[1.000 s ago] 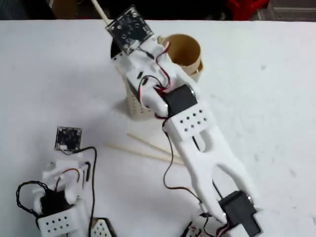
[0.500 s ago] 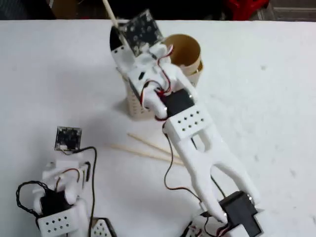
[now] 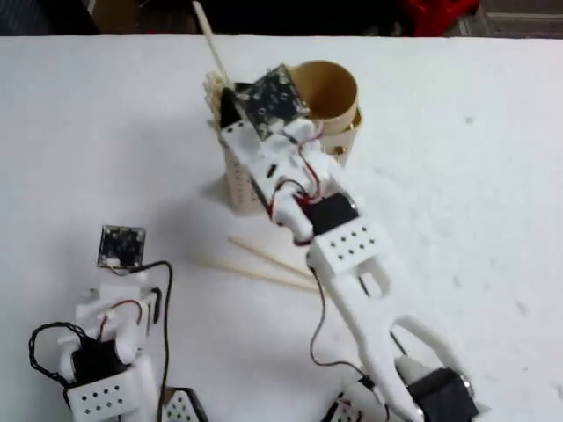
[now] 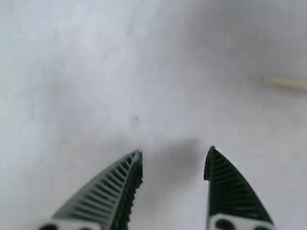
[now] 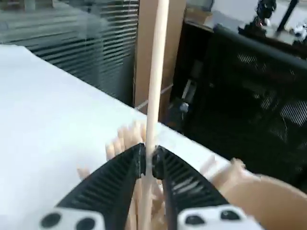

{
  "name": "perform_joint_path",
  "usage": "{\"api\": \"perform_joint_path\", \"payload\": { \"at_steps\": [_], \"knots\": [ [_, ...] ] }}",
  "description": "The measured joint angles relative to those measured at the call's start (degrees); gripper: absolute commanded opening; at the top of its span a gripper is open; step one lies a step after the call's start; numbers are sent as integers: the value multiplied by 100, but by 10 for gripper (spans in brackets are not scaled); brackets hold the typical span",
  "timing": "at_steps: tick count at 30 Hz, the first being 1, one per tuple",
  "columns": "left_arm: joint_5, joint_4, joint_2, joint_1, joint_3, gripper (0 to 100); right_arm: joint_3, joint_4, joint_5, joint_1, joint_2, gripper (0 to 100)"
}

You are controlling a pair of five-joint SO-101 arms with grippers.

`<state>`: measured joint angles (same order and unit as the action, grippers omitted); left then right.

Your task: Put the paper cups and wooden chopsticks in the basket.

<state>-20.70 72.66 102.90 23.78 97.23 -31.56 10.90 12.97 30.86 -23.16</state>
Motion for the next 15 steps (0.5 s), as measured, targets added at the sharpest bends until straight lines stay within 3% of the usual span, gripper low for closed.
{"api": "perform_joint_path", "payload": {
  "at_steps": [4, 11, 15],
  "knots": [
    [0, 0, 0, 0, 0, 219, -299, 580, 0, 9, -686, 187],
    [0, 0, 0, 0, 0, 219, -308, 2057, 0, 9, -2136, 149],
    [0, 0, 0, 0, 0, 219, -308, 3578, 141, 387, -2523, 134]
  ]
}}
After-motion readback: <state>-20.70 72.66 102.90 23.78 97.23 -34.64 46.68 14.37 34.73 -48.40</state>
